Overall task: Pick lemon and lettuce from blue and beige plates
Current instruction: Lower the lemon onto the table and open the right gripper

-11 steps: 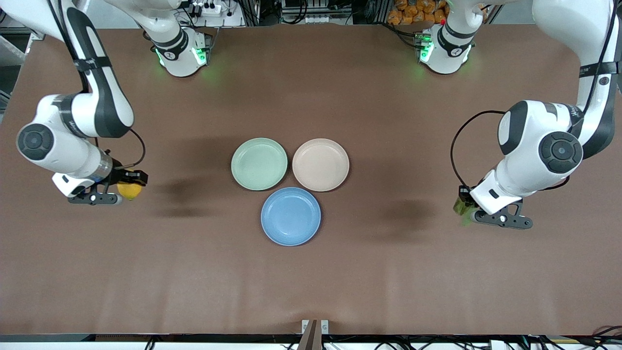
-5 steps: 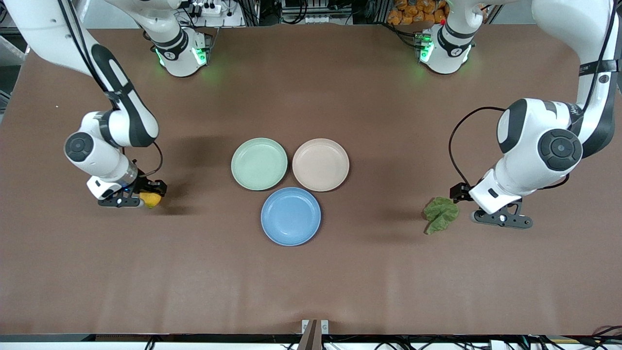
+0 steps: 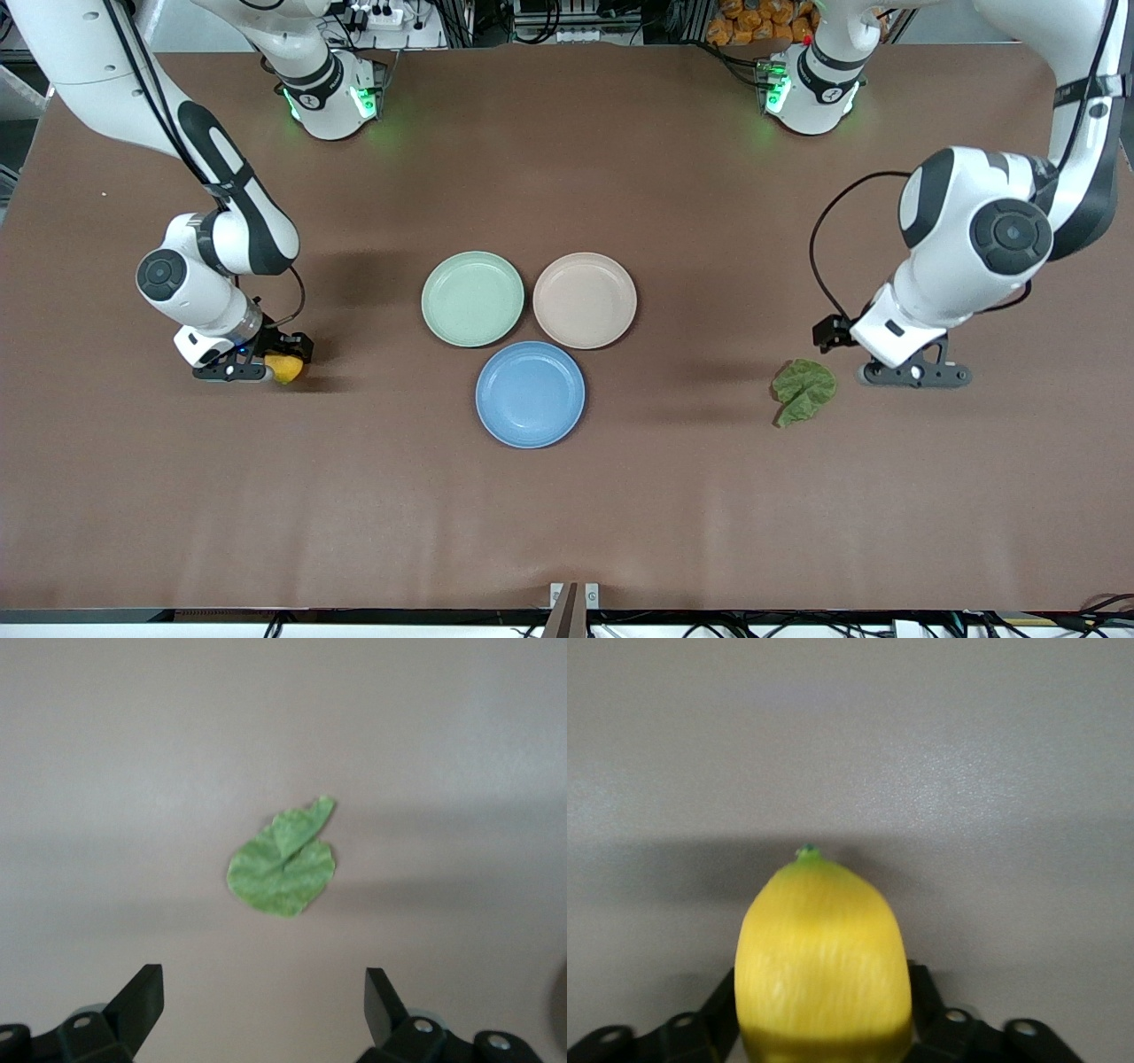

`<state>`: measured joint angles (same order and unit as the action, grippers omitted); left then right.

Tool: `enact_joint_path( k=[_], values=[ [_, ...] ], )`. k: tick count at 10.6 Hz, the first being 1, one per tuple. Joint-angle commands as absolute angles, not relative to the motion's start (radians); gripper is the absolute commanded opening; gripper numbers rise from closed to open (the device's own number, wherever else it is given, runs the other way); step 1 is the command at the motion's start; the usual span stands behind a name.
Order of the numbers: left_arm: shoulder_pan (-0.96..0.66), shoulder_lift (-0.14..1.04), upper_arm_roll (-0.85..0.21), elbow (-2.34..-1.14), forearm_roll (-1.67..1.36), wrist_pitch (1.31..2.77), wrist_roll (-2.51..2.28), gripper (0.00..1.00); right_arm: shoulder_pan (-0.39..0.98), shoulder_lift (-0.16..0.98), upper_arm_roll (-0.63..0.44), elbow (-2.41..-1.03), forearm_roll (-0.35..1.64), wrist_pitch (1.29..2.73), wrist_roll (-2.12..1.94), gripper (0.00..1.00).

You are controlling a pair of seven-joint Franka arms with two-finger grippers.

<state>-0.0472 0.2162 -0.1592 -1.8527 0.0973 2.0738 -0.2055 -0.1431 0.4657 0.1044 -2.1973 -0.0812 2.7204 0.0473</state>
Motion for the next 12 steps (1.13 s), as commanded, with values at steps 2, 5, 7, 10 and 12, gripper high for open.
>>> enact_joint_path(
  k=[2, 5, 7, 10, 12],
  values=[
    [-0.037, 0.065, -0.169, -2.003, 0.08, 2.069, -0.236, 1.0, -0.163, 0.419, 0.114, -2.192, -0.063, 2.709, 0.037, 1.0],
    [-0.017, 0.006, -0.167, -2.043, 0.06, 2.065, -0.219, 1.0, -0.158, 0.339, 0.113, -2.142, -0.06, 2.506, 0.092, 1.0],
    [-0.02, -0.003, -0.167, -2.033, 0.058, 2.05, -0.216, 1.0, -0.141, 0.275, 0.118, -2.097, -0.061, 2.328, 0.11, 1.0],
    [-0.014, -0.066, -0.167, -2.003, 0.057, 1.996, -0.176, 1.0, -0.13, 0.218, 0.118, -1.943, -0.061, 2.031, 0.113, 1.0],
    [-0.006, -0.078, -0.167, -1.936, 0.046, 1.985, -0.183, 1.0, -0.103, 0.221, 0.11, -1.791, -0.063, 1.84, 0.114, 1.0]
  ],
)
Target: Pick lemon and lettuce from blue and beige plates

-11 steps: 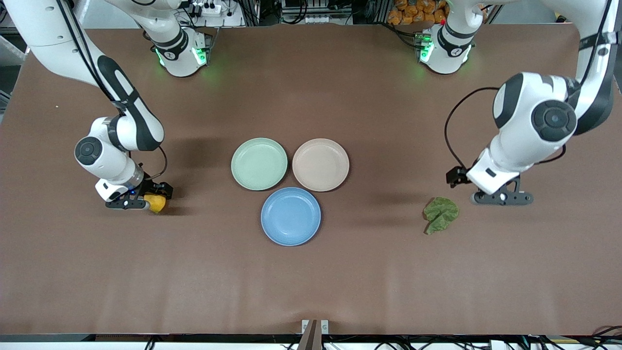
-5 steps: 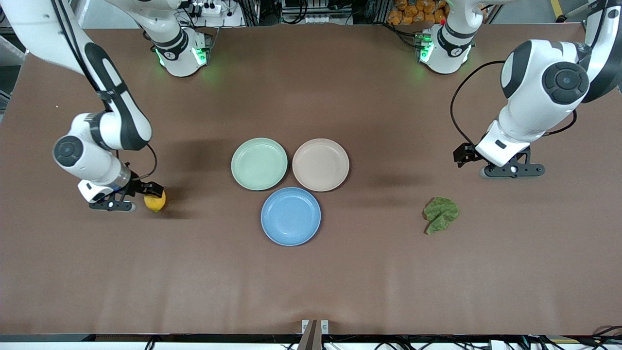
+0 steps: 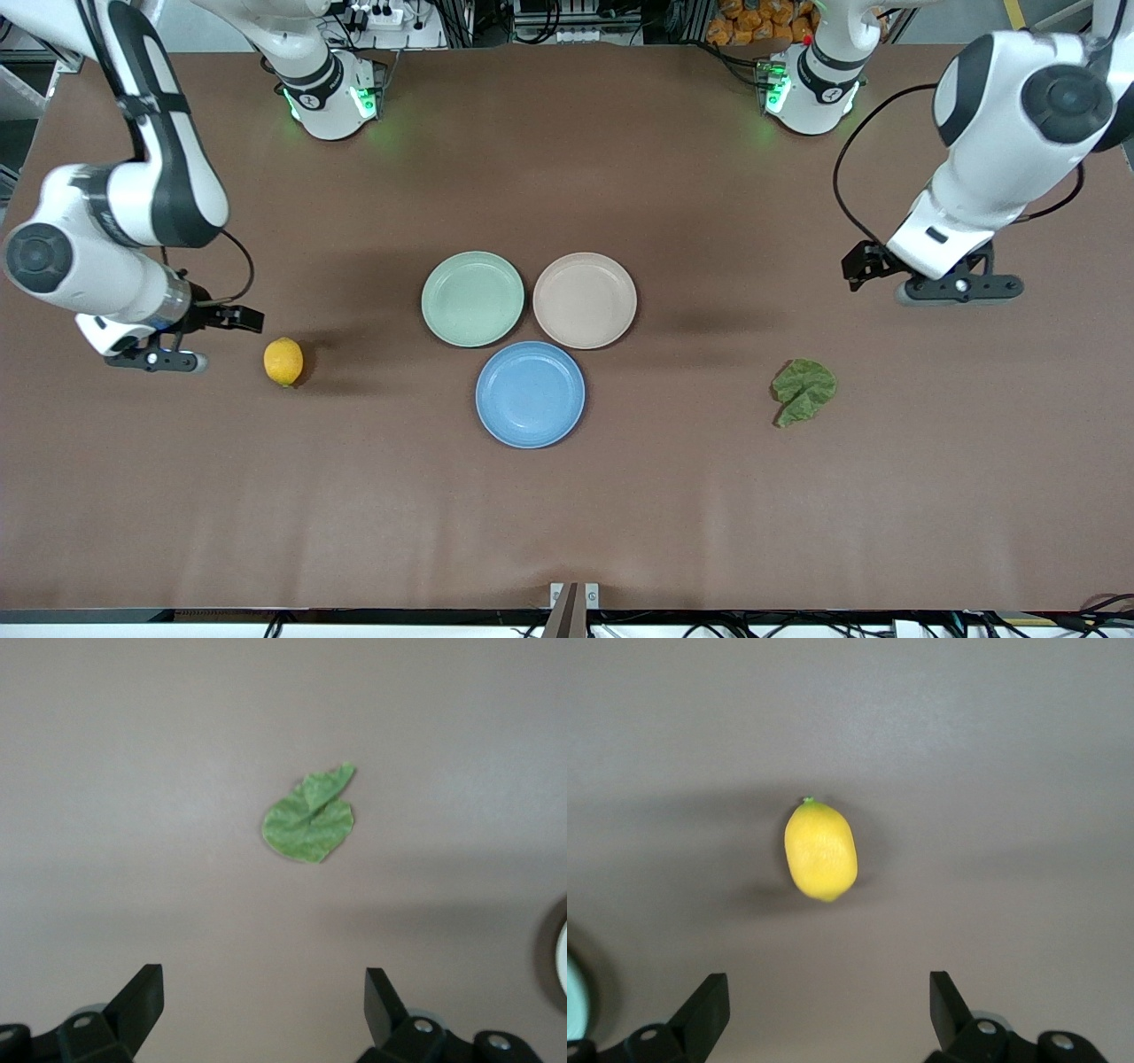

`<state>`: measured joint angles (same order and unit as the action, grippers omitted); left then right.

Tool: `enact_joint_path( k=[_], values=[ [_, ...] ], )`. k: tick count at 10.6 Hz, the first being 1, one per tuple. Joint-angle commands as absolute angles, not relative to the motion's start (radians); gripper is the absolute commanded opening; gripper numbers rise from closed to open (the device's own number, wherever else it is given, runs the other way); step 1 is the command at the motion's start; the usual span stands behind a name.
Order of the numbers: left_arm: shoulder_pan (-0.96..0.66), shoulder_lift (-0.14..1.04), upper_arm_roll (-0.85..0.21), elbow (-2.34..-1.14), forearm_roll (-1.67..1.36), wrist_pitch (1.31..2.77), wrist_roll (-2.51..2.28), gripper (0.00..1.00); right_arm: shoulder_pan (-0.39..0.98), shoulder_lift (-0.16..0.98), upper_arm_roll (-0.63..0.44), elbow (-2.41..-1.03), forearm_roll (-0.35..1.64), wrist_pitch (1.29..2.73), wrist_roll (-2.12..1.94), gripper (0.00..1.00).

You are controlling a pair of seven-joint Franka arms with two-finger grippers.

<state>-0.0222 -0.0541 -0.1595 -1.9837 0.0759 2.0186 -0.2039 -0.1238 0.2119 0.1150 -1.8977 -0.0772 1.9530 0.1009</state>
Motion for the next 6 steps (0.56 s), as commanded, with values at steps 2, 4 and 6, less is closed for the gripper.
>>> enact_joint_path(
  k=[2, 4, 6],
  values=[
    [-0.005, -0.071, -0.169, -1.849, 0.041, 1.904, -0.179, 1.0, -0.098, 0.23, 0.11, -1.663, -0.064, 1.748, 0.107, 1.0],
    [-0.005, -0.077, -0.169, -1.761, 0.041, 1.8, -0.161, 1.0, -0.084, 0.229, 0.095, -1.568, -0.06, 1.701, 0.104, 1.0],
    [0.0, -0.075, -0.169, -1.697, -0.01, 1.682, -0.092, 1.0, -0.083, 0.229, 0.094, -1.472, -0.06, 1.605, 0.104, 1.0]
  ],
)
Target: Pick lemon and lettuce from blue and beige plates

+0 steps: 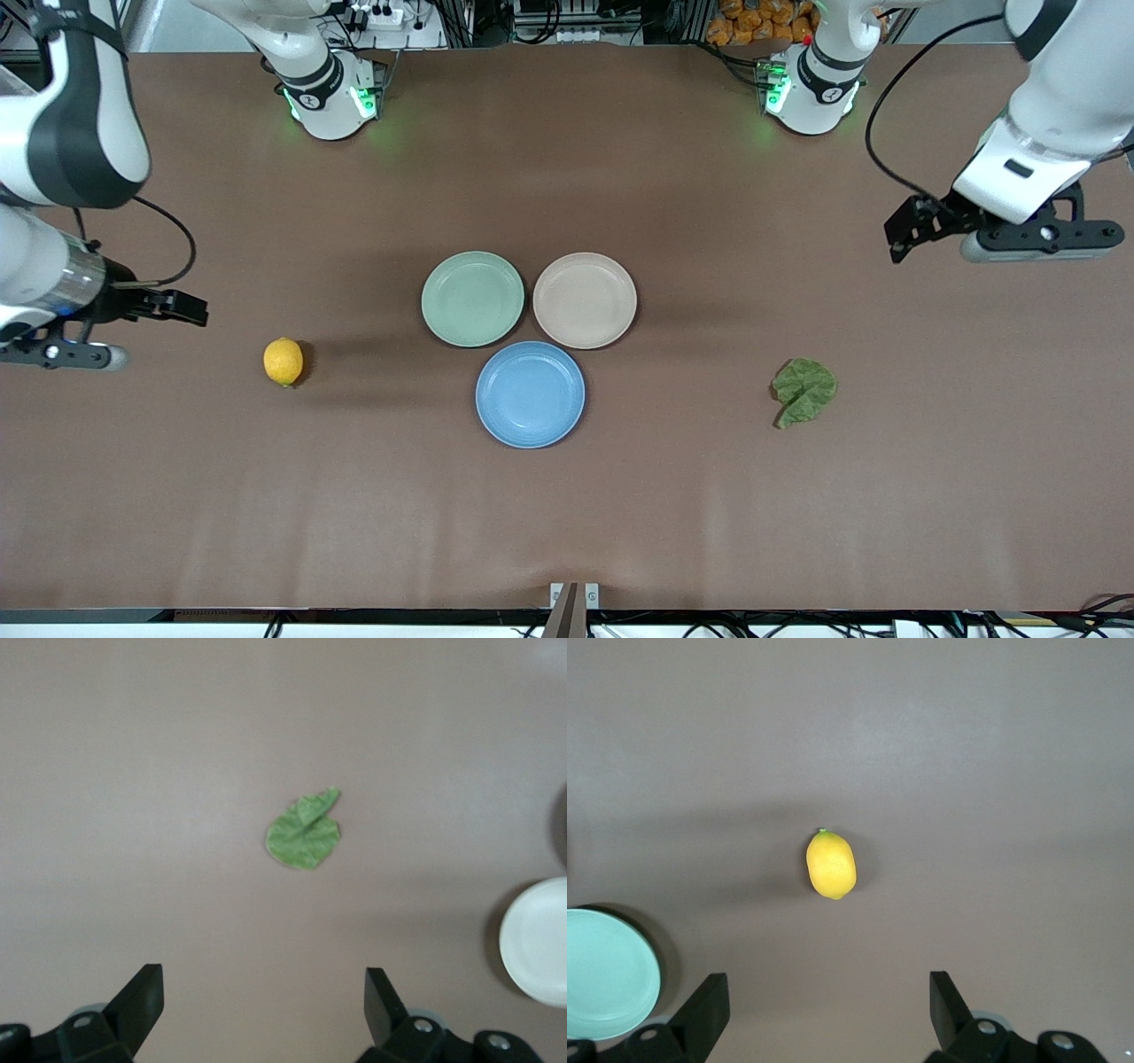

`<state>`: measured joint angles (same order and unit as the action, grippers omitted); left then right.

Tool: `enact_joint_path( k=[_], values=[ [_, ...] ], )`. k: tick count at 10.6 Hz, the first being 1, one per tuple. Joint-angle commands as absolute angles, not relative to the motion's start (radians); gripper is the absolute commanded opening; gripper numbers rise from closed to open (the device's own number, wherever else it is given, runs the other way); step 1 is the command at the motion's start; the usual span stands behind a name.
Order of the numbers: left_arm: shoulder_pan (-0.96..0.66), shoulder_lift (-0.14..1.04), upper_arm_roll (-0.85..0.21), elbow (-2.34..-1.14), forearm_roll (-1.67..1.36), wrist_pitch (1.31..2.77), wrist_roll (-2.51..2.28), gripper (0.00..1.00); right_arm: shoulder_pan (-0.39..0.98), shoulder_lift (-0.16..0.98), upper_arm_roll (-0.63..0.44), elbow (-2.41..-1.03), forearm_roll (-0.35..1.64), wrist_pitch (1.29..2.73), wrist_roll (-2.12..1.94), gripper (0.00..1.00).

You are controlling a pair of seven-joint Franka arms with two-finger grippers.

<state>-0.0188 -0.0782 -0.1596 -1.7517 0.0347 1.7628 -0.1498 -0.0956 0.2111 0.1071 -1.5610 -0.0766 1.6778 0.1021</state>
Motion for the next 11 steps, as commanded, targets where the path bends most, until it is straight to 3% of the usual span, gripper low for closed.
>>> enact_joint_path(
  k=[1, 7, 11],
  values=[
    [0.009, -0.075, -0.169, -1.668, -0.027, 1.636, -0.069, 1.0, -0.08, 0.229, 0.083, -1.447, -0.061, 1.568, 0.104, 1.0],
    [0.008, -0.069, -0.166, -1.572, -0.034, 1.575, -0.049, 1.0, -0.008, 0.178, 0.003, -1.362, -0.048, 1.428, 0.1, 1.0],
    [0.005, -0.071, -0.167, -1.572, 0.009, 1.575, -0.054, 1.0, -0.008, 0.092, -0.028, -1.385, 0.012, 1.48, 0.097, 1.0]
  ],
)
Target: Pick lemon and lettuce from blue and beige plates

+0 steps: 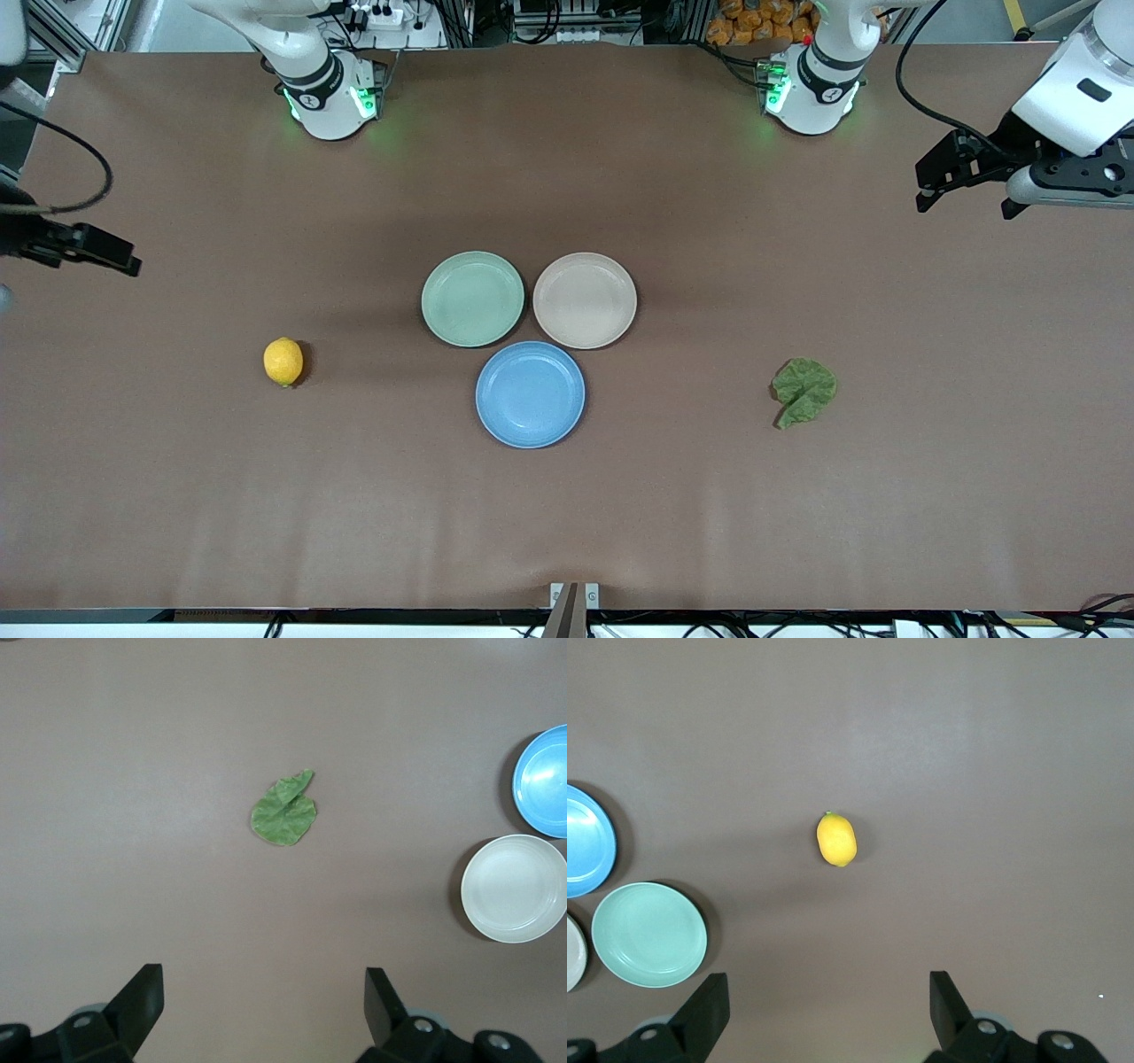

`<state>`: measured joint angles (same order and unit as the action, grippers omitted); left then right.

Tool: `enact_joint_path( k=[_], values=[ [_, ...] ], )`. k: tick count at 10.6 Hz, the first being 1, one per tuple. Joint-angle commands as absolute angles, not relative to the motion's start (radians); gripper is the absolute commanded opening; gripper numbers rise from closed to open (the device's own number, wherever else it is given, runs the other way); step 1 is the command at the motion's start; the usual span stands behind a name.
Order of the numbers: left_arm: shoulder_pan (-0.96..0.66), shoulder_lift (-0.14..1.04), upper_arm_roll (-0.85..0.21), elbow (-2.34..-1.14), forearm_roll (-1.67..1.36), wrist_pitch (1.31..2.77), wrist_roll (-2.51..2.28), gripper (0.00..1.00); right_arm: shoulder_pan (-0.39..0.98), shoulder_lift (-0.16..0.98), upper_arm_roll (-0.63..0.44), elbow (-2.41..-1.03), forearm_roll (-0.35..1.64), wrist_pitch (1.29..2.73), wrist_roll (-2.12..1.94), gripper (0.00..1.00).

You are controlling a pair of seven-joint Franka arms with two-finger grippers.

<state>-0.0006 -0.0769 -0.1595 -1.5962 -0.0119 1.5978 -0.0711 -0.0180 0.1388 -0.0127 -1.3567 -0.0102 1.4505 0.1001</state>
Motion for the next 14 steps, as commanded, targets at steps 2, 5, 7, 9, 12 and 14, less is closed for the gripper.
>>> enact_joint_path(
  k=[2, 5, 7, 9, 12, 14],
  values=[
    [0.0, -0.071, -0.181, -1.572, 0.008, 1.575, -0.061, 1.0, -0.005, 0.055, -0.026, -1.442, 0.011, 1.529, 0.098, 1.0],
    [-0.002, -0.066, -0.183, -1.574, 0.009, 1.575, -0.06, 1.0, 0.02, 0.074, -0.046, -1.437, -0.006, 1.581, 0.098, 1.0],
    [-0.002, -0.066, -0.183, -1.575, 0.009, 1.575, -0.06, 1.0, 0.028, 0.075, -0.057, -1.437, -0.006, 1.595, 0.098, 1.0],
    [0.0, -0.066, -0.183, -1.574, 0.009, 1.575, -0.055, 1.0, 0.026, 0.075, -0.058, -1.436, -0.005, 1.591, 0.098, 1.0],
    [0.0, -0.066, -0.181, -1.572, 0.008, 1.575, -0.049, 1.0, 0.023, 0.075, -0.058, -1.436, -0.005, 1.592, 0.097, 1.0],
    [0.0, -0.066, -0.183, -1.572, 0.006, 1.575, -0.052, 1.0, 0.025, 0.075, -0.058, -1.44, -0.006, 1.591, 0.098, 1.0]
  ],
)
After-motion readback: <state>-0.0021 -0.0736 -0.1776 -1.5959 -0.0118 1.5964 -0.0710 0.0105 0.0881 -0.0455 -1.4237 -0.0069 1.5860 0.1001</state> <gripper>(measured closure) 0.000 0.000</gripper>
